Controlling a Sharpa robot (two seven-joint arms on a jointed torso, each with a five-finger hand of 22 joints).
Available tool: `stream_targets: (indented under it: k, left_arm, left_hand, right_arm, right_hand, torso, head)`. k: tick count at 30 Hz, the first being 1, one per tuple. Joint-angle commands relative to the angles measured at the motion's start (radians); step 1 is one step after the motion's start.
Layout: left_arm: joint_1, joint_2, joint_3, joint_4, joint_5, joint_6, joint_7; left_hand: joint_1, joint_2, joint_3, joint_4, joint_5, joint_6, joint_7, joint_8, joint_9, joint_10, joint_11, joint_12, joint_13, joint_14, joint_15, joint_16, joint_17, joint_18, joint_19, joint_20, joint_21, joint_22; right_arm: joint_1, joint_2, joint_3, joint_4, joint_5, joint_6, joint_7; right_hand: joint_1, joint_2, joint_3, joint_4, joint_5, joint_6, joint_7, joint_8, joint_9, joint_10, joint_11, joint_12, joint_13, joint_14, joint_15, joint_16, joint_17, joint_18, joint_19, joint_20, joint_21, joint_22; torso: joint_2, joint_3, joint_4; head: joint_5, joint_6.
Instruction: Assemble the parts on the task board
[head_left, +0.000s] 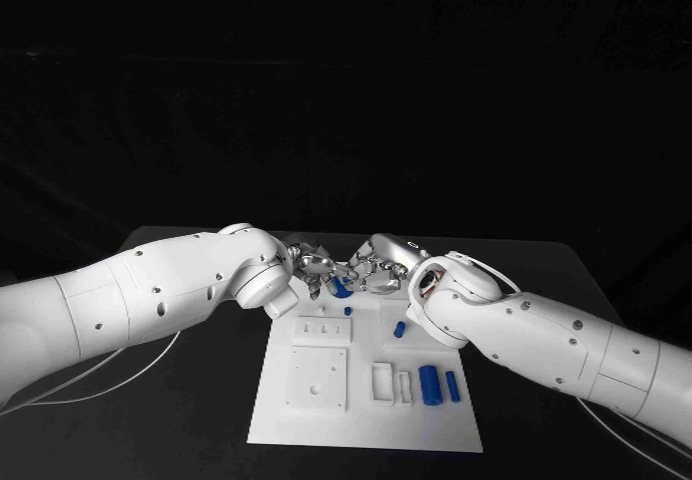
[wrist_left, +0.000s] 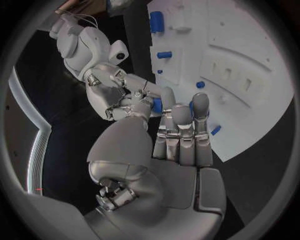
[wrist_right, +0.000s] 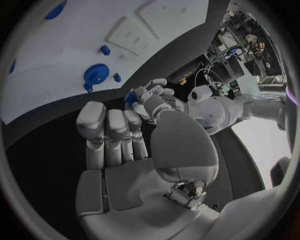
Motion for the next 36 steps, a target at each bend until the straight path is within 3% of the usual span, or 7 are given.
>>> stream_targets:
  k: [1, 5, 12, 23, 33, 35, 36]
  left_arm:
    - [0.002, 0.0, 0.002, 0.004, 0.028, 0.011, 0.036]
    - [0.001, -0.002, 0.002, 0.005, 0.032, 0.012, 0.042]
    - [0.001, -0.004, 0.002, 0.007, 0.035, 0.005, 0.048]
    - [0.001, -0.006, 0.002, 0.008, 0.029, -0.002, 0.046]
    - [0.0, -0.013, 0.002, 0.011, -0.006, -0.019, 0.022]
    - [-0.001, -0.015, 0.001, 0.012, -0.019, -0.033, 0.009]
    - [-0.001, -0.016, 0.0, 0.013, -0.025, -0.037, 0.004]
  left_hand:
    - [0.02, 0.018, 0.023, -0.028, 0.066, 0.006, -0.011, 0.013, 0.07, 0.047, -0.008, -0.002, -0.003, -0.005, -0.004, 0.004, 0.0, -0.011, 0.004, -0.005, -0.004, 0.006]
    - [-0.021, 0.016, 0.085, -0.058, 0.151, 0.004, -0.015, 0.025, 0.214, 0.049, -0.009, 0.014, 0.001, -0.007, -0.008, 0.016, 0.005, -0.011, 0.003, -0.007, -0.004, 0.021]
    - [-0.063, 0.007, 0.133, -0.073, 0.177, 0.023, -0.025, 0.008, 0.358, 0.049, -0.012, 0.041, 0.013, -0.006, -0.012, 0.035, 0.01, -0.015, 0.009, -0.012, -0.012, 0.045]
    - [-0.073, -0.001, 0.149, -0.083, 0.207, 0.04, -0.03, 0.008, 0.41, 0.049, -0.015, 0.071, 0.022, -0.004, -0.016, 0.057, 0.022, -0.017, 0.015, -0.016, -0.019, 0.065]
    - [-0.081, -0.008, 0.154, -0.093, 0.231, 0.063, -0.037, 0.007, 0.43, 0.05, -0.021, 0.116, 0.033, 0.018, -0.023, 0.1, 0.087, -0.017, 0.027, -0.022, -0.016, 0.083]
    - [-0.083, -0.011, 0.156, -0.096, 0.237, 0.068, -0.039, 0.007, 0.433, 0.05, -0.023, 0.129, 0.034, 0.024, -0.024, 0.11, 0.106, -0.017, 0.031, -0.024, -0.015, 0.089]
    - [-0.084, -0.011, 0.157, -0.097, 0.239, 0.068, -0.039, 0.006, 0.434, 0.05, -0.023, 0.133, 0.034, 0.026, -0.025, 0.113, 0.111, -0.017, 0.032, -0.024, -0.015, 0.092]
  right_arm:
    - [-0.002, 0.001, -0.002, -0.001, -0.01, 0.024, 0.004]
    - [-0.002, 0.002, -0.003, -0.002, -0.01, 0.027, 0.004]
    - [-0.002, 0.004, -0.005, -0.006, -0.011, 0.027, 0.005]
    - [-0.002, -0.001, -0.006, -0.006, -0.01, 0.006, 0.006]
    - [-0.004, -0.039, -0.006, 0.011, 0.032, -0.087, 0.07]
    - [-0.006, -0.064, -0.006, 0.025, 0.069, -0.1, 0.113]
    - [-0.007, -0.073, -0.006, 0.03, 0.085, -0.103, 0.129]
  right_hand:
    - [-0.002, 0.009, -0.002, 0.004, 0.004, 0.009, 0.001, 0.004, 0.001, 0.0, -0.005, -0.003, 0.0, 0.001, -0.006, -0.004, 0.0, -0.008, 0.022, -0.005, -0.007, 0.114]
    - [-0.002, 0.009, -0.002, 0.004, 0.004, 0.009, 0.001, 0.004, 0.001, 0.0, -0.005, -0.003, 0.0, 0.001, -0.006, -0.004, 0.0, -0.008, 0.022, -0.005, -0.007, 0.114]
    - [-0.003, 0.008, -0.003, 0.005, 0.003, 0.008, 0.001, 0.003, 0.001, 0.0, -0.004, -0.004, -0.001, 0.001, -0.006, -0.004, 0.0, -0.008, 0.023, -0.005, -0.006, 0.114]
    - [-0.02, -0.01, -0.027, 0.022, -0.001, -0.023, 0.006, 0.002, -0.002, -0.007, 0.0, -0.018, -0.012, 0.0, -0.003, -0.009, -0.004, -0.005, 0.021, -0.003, -0.018, 0.111]
    - [0.013, -0.039, -0.266, 0.13, 0.015, -0.148, 0.036, 0.004, -0.002, -0.029, 0.017, -0.056, -0.05, -0.002, 0.015, -0.031, -0.019, 0.008, 0.022, 0.016, -0.053, 0.106]
    - [0.026, -0.04, -0.299, 0.155, 0.033, -0.154, 0.036, 0.003, -0.003, -0.032, 0.019, -0.058, -0.057, -0.002, 0.015, -0.034, -0.022, 0.009, 0.024, 0.017, -0.056, 0.107]
    - [0.02, -0.045, -0.312, 0.162, 0.102, -0.155, 0.037, 0.003, -0.003, -0.033, 0.018, -0.061, -0.06, -0.003, 0.015, -0.036, -0.023, 0.009, 0.024, 0.016, -0.058, 0.106]
  torso:
    - [0.0, 0.0, 0.0005]
    - [0.0, -0.0001, 0.0004]
    - [0.0, 0.0008, 0.0003]
    - [0.0, 0.001, 0.0001]
    - [-0.001, 0.0023, 0.0002]
    - [-0.001, 0.0025, 0.0009]
    - [-0.001, 0.0023, 0.0008]
  head:
    - [-0.001, -0.001]
    - [0.0, -0.002]
    - [0.002, -0.004]
    - [0.009, -0.004]
    - [0.013, -0.008]
    - [0.015, -0.008]
    - [0.016, -0.008]
